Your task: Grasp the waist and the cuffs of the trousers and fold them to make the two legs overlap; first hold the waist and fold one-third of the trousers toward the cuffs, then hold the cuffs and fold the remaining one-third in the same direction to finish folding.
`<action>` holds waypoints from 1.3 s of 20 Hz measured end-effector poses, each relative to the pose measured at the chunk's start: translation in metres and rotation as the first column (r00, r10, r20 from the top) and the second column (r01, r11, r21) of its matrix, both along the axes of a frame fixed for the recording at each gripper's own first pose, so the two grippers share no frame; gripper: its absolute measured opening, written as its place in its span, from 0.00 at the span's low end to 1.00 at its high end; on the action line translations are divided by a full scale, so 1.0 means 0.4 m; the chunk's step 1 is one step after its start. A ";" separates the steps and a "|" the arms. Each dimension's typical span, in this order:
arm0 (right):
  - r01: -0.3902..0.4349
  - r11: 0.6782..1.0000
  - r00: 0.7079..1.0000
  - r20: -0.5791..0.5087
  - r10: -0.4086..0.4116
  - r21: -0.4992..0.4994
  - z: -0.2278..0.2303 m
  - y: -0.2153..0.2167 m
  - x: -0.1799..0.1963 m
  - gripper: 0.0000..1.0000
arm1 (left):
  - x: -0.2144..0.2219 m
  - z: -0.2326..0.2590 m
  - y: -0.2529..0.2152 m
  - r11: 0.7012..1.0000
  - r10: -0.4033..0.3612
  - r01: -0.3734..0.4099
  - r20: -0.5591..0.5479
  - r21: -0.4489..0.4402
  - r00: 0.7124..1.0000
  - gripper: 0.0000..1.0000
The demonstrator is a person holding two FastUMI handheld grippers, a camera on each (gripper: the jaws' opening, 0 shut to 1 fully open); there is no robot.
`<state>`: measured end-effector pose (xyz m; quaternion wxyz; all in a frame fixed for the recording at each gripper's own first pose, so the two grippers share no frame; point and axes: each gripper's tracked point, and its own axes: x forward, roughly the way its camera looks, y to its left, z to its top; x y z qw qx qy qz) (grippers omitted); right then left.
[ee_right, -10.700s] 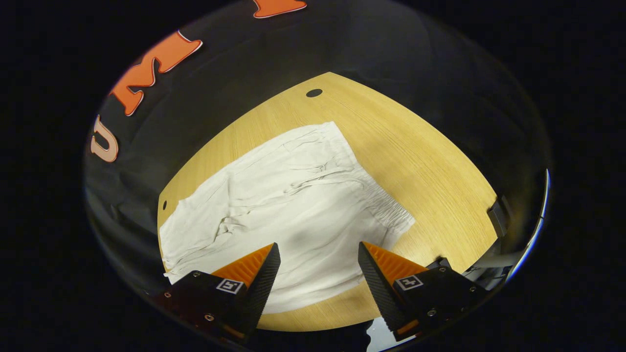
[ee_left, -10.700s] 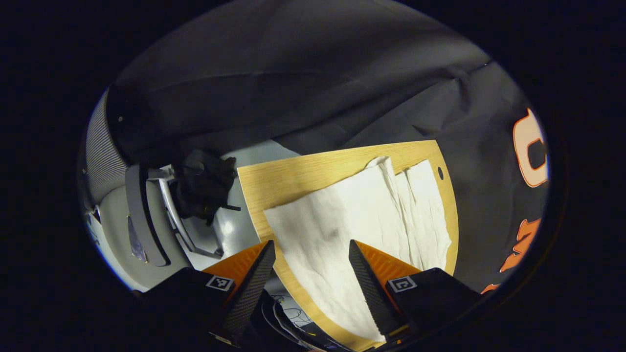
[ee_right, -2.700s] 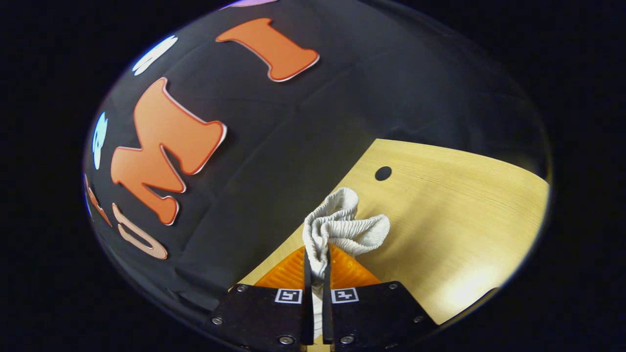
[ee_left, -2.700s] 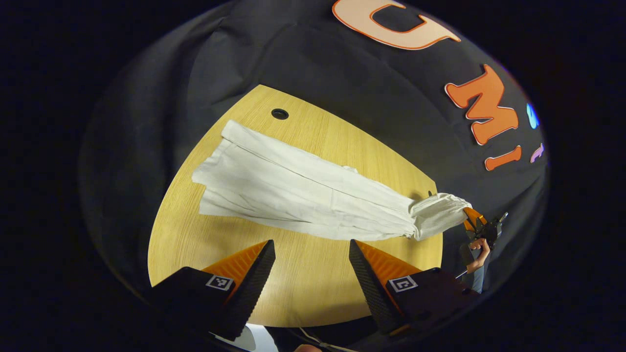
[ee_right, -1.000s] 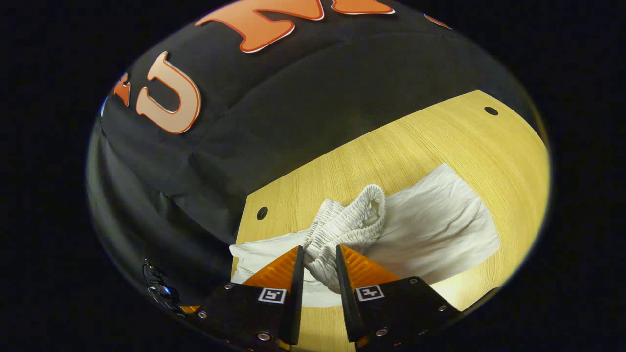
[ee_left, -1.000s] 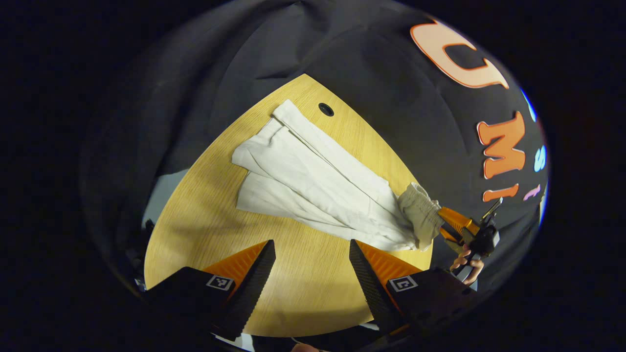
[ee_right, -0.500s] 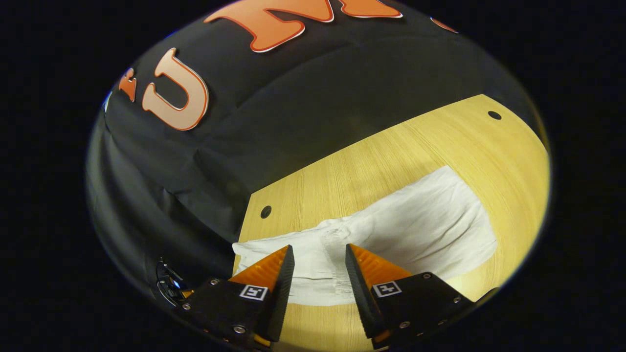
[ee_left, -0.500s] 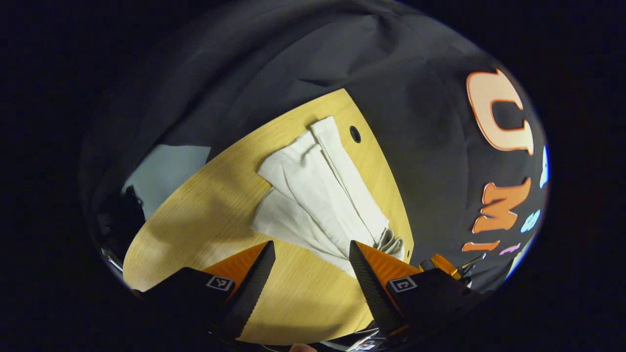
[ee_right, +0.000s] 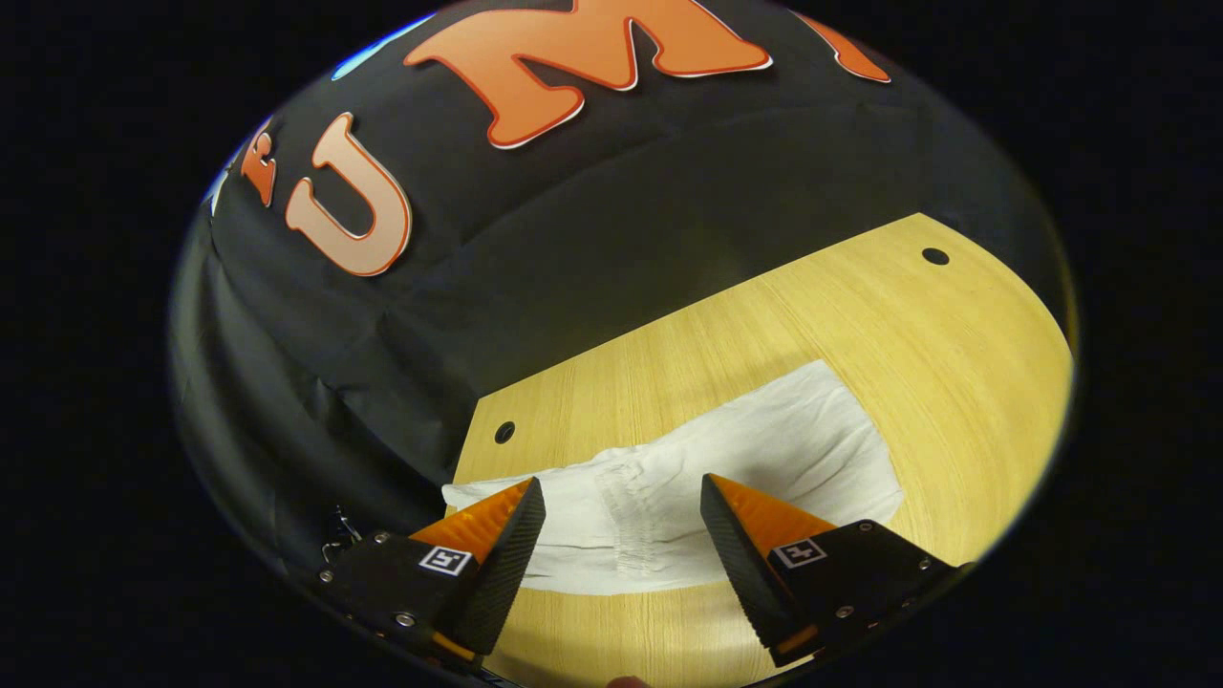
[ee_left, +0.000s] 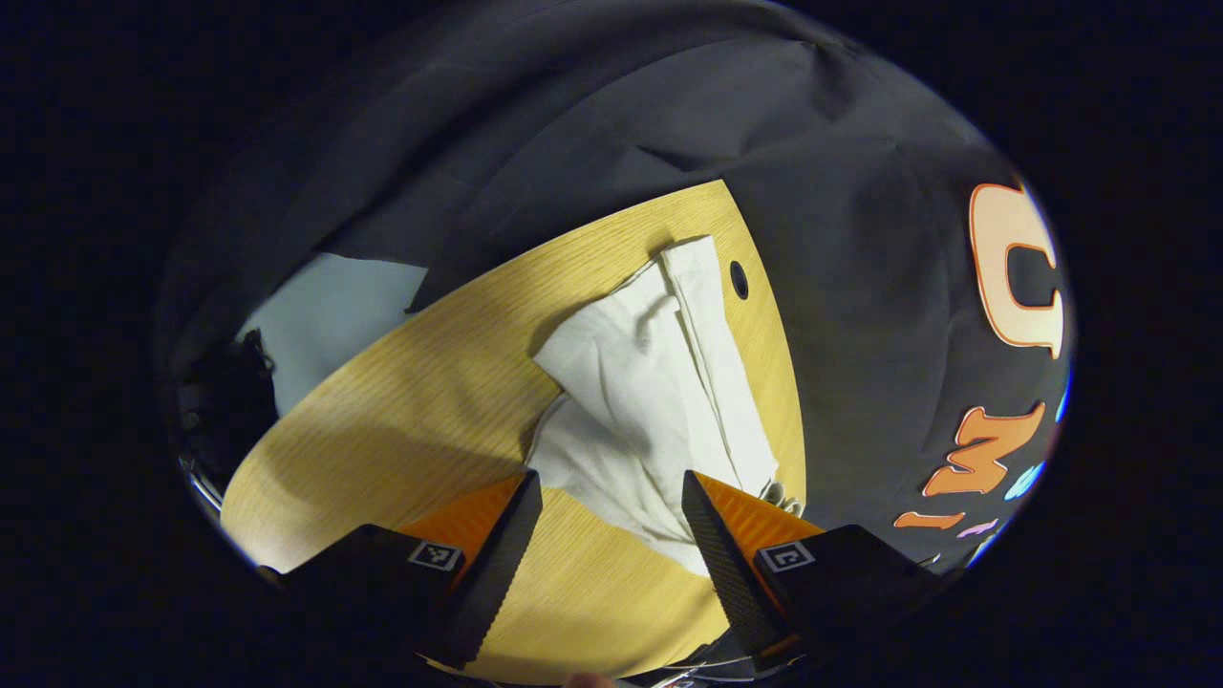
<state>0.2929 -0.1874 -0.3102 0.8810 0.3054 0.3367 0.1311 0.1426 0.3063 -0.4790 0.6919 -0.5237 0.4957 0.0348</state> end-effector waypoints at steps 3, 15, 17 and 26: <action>0.040 0.999 0.999 -0.003 -0.040 -0.005 0.003 -0.069 -0.037 0.99 | 0.054 -0.002 -0.022 1.000 0.023 -0.023 0.023 -0.011 0.999 0.97; 0.173 0.984 0.984 -0.031 -0.175 -0.037 -0.036 -0.294 -0.164 0.99 | 0.145 -0.057 -0.067 0.996 0.084 -0.084 -0.028 0.013 0.996 0.51; 0.180 0.983 0.983 -0.030 -0.181 -0.034 -0.041 -0.313 -0.178 0.98 | 0.129 -0.055 -0.059 0.994 0.102 -0.100 -0.050 0.036 0.994 0.26; 0.157 0.983 0.987 -0.012 -0.159 -0.099 -0.069 -0.418 -0.173 0.98 | 0.159 0.188 -0.111 0.979 0.017 -0.050 0.166 0.199 0.986 0.12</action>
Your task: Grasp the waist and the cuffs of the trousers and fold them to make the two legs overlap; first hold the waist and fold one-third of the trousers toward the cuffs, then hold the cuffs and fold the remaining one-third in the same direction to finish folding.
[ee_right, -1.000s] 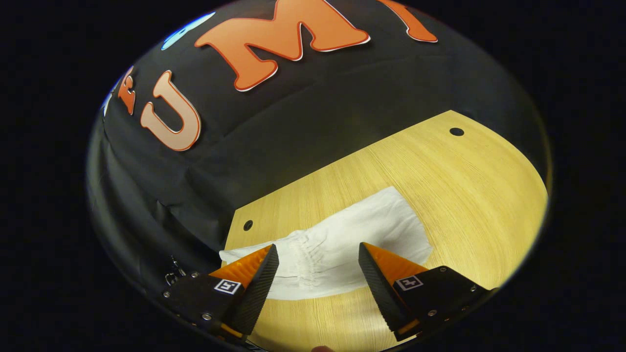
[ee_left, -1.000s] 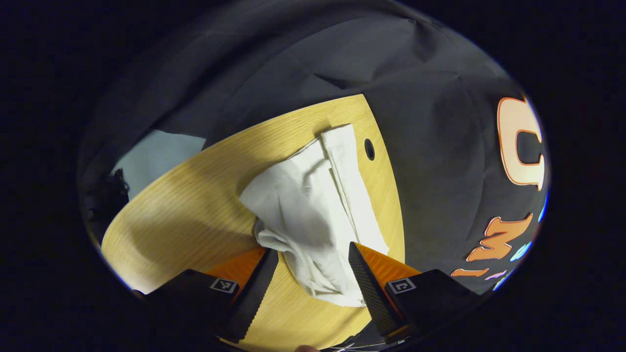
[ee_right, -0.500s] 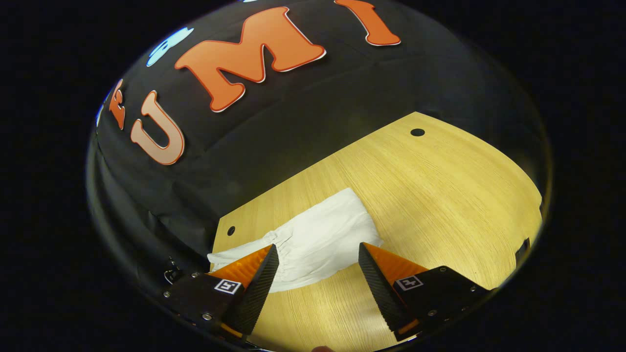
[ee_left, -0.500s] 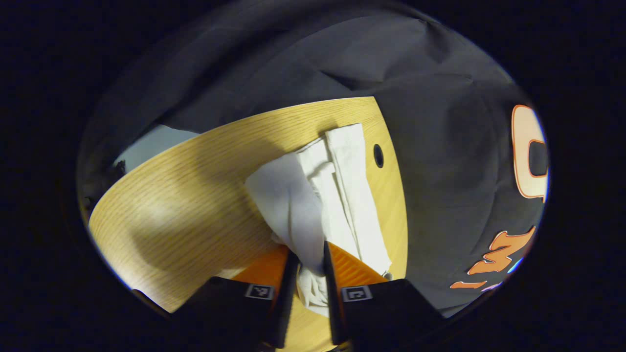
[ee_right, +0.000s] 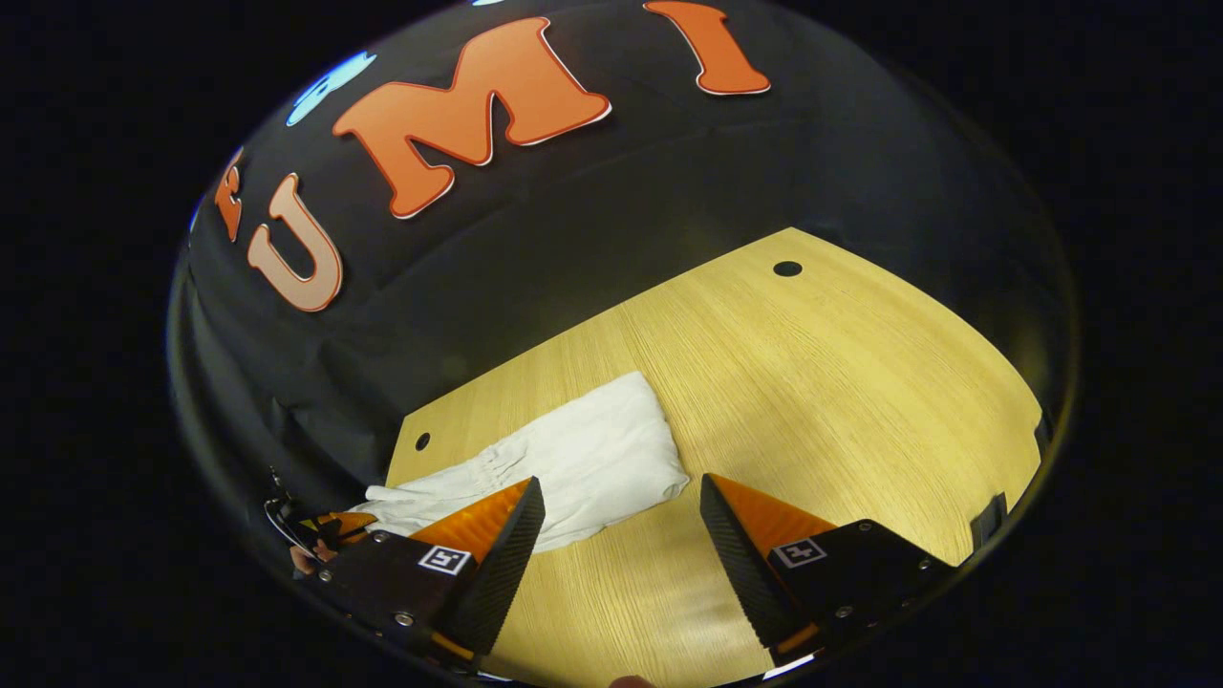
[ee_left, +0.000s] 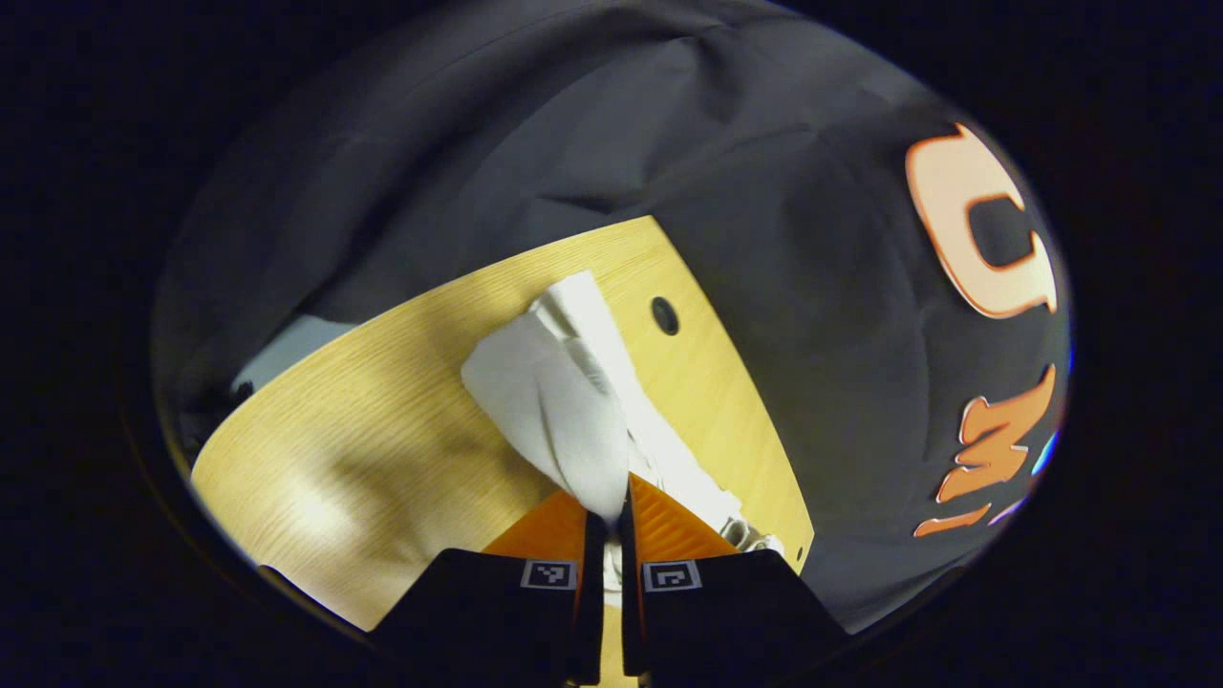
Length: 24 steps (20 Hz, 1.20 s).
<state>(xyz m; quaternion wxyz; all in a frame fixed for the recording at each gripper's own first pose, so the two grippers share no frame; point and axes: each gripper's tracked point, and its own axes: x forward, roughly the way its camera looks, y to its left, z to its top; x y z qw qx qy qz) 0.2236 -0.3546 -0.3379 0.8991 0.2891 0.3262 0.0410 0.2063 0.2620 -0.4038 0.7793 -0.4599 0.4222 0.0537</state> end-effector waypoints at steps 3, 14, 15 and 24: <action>-0.014 1.000 1.000 0.027 0.014 0.008 0.014 -0.018 0.016 0.99 | 0.003 0.073 -0.042 1.000 -0.016 0.015 0.051 0.022 0.999 0.12; -0.011 1.000 0.998 0.057 0.011 -0.013 0.009 -0.127 0.012 0.98 | 0.056 0.359 -0.209 0.978 -0.174 0.136 0.253 0.158 0.952 0.12; -0.012 1.000 0.998 0.064 0.013 -0.013 0.014 -0.134 0.010 0.99 | 0.058 0.385 -0.238 0.972 -0.200 0.157 0.267 0.174 0.943 0.12; -0.006 1.000 0.996 0.094 0.007 -0.004 0.029 -0.225 0.005 0.99 | 0.119 0.530 -0.544 0.910 -0.385 0.288 0.351 0.299 0.854 0.12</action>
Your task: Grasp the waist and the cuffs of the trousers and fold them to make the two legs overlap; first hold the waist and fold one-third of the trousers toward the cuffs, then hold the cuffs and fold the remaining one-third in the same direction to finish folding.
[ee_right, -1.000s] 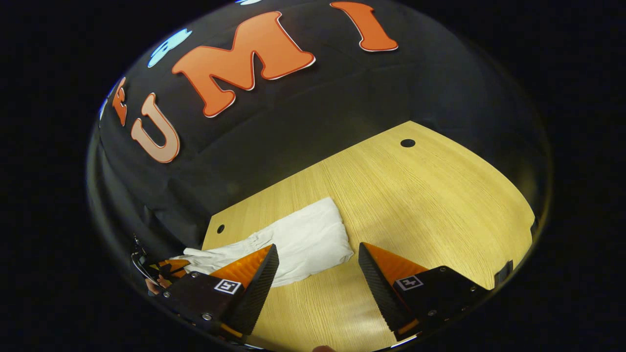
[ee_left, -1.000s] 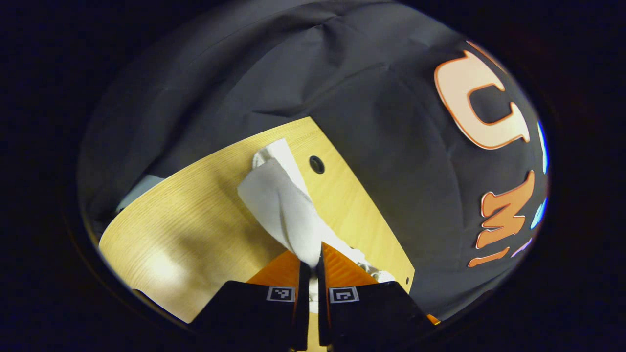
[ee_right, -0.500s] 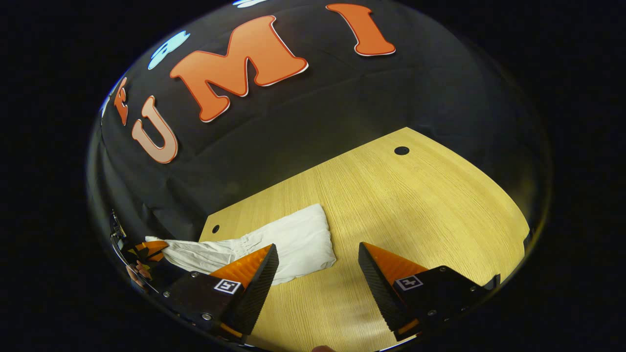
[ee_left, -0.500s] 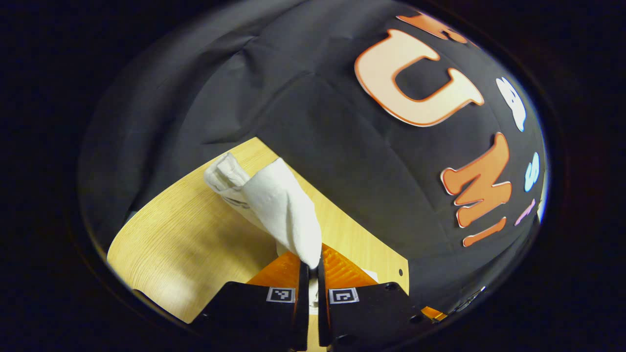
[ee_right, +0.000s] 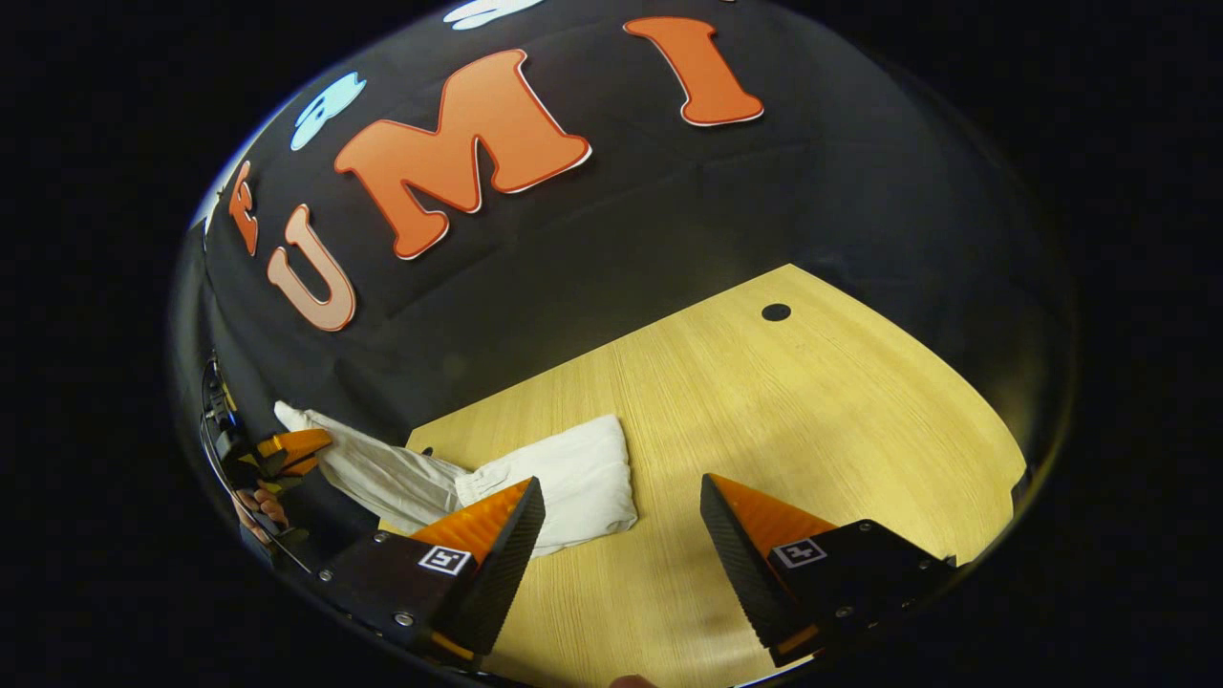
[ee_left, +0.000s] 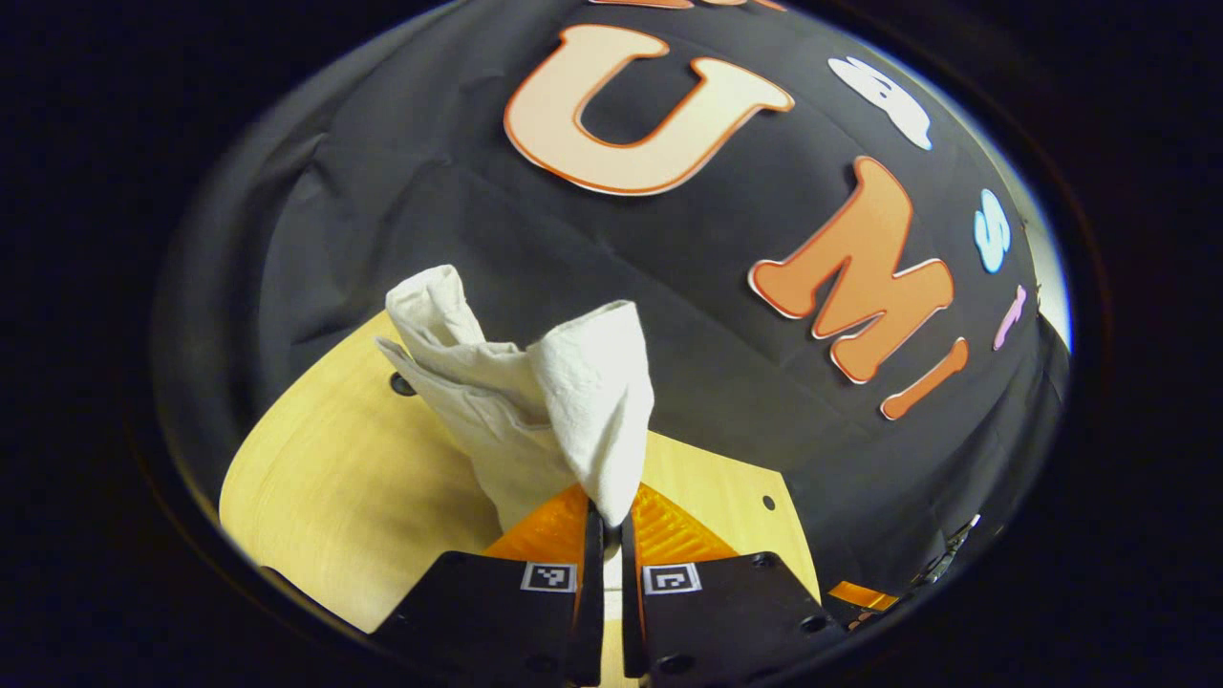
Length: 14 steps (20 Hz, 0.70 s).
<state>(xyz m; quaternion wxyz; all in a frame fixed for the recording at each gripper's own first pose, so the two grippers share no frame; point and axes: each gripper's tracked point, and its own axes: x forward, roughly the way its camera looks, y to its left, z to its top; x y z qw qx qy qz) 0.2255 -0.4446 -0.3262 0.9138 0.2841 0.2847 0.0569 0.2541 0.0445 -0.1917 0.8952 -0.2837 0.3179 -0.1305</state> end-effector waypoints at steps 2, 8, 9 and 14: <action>0.009 1.000 1.000 0.000 -0.009 0.007 -0.003 -0.035 0.002 0.98 | 0.004 0.008 -0.062 0.999 -0.032 0.031 0.011 0.016 0.999 0.11; 0.024 1.000 1.000 0.001 -0.024 0.013 -0.019 -0.130 0.011 0.99 | -0.001 -0.008 -0.332 0.985 -0.160 0.160 -0.004 0.058 0.987 0.12; 0.024 1.000 1.000 0.003 -0.024 0.013 -0.021 -0.142 0.012 0.99 | -0.006 -0.019 -0.378 0.979 -0.189 0.190 -0.010 0.079 0.982 0.12; 0.021 0.999 1.000 0.004 -0.021 0.026 -0.040 -0.184 0.020 0.98 | -0.027 -0.103 -0.590 0.880 -0.374 0.362 -0.021 0.308 0.927 0.12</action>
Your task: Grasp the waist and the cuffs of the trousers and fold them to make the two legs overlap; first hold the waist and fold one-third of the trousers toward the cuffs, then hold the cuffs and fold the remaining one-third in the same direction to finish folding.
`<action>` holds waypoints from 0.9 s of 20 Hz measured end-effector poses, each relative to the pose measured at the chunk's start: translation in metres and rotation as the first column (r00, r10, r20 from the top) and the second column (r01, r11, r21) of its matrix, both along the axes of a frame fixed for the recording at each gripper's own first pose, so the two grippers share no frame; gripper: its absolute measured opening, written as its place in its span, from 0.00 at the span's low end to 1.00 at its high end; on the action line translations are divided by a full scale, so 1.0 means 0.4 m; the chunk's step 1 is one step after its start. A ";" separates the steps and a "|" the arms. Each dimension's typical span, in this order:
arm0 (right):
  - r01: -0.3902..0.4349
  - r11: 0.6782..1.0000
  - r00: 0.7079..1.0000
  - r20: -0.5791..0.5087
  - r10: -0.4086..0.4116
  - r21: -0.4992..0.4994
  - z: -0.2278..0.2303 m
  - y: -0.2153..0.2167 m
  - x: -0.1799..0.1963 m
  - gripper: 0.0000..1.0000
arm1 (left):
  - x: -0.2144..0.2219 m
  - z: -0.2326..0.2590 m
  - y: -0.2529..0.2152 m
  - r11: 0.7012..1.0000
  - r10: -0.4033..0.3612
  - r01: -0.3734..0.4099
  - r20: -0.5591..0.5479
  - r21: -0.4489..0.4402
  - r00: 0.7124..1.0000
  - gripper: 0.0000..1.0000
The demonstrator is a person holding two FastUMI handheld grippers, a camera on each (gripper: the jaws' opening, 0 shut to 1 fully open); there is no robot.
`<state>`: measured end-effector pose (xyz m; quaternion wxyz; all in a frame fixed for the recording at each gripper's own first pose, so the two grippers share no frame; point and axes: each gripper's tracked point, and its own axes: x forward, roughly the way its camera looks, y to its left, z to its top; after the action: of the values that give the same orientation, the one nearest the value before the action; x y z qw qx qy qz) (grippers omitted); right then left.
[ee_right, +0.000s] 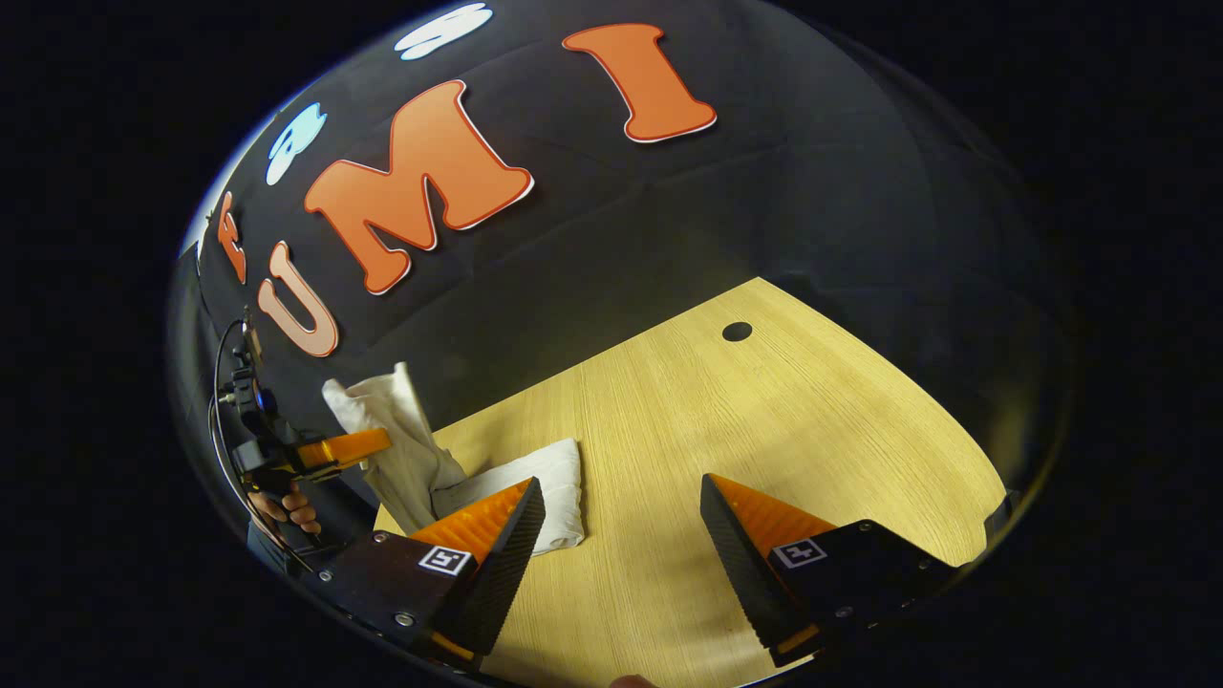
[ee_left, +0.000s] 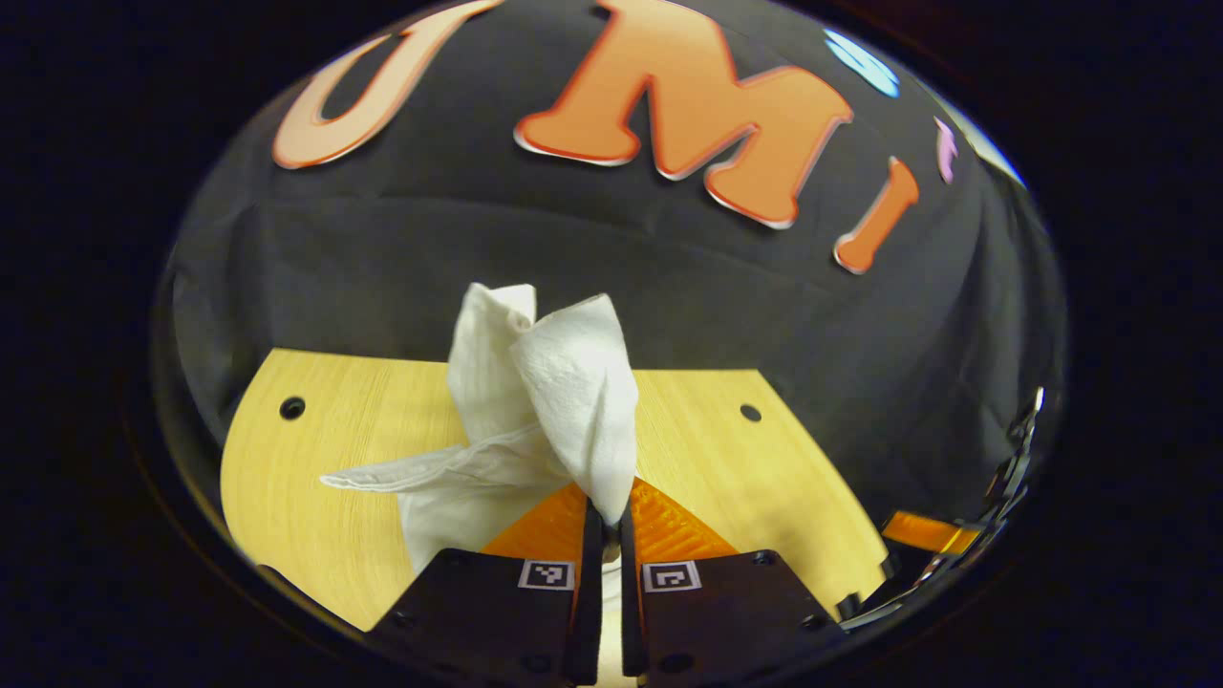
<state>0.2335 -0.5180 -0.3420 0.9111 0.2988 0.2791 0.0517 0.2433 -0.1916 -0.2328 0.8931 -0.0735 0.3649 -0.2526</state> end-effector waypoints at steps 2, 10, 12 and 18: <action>-0.002 1.000 1.000 -0.011 0.002 0.006 -0.018 -0.011 -0.004 0.99 | -0.046 -0.037 -0.082 0.990 -0.113 0.111 0.020 0.087 0.993 0.14; 0.014 1.000 1.000 -0.023 -0.013 0.025 -0.048 -0.048 -0.008 0.99 | -0.210 -0.130 -0.238 0.878 -0.420 0.413 -0.023 0.241 0.907 0.48; 0.016 1.000 1.000 -0.008 -0.015 0.024 -0.035 -0.054 -0.006 0.98 | -0.233 -0.108 -0.228 0.882 -0.429 0.421 -0.010 0.211 0.903 0.83; -0.018 0.999 0.995 0.094 0.022 -0.036 0.048 -0.025 0.021 0.98 | -0.227 0.037 -0.120 0.939 -0.316 0.294 0.114 0.177 0.942 0.98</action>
<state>0.2420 -0.5280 -0.3230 0.9279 0.2772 0.2394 0.0699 0.1526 -0.2396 -0.2182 0.8695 0.0729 0.3269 -0.3629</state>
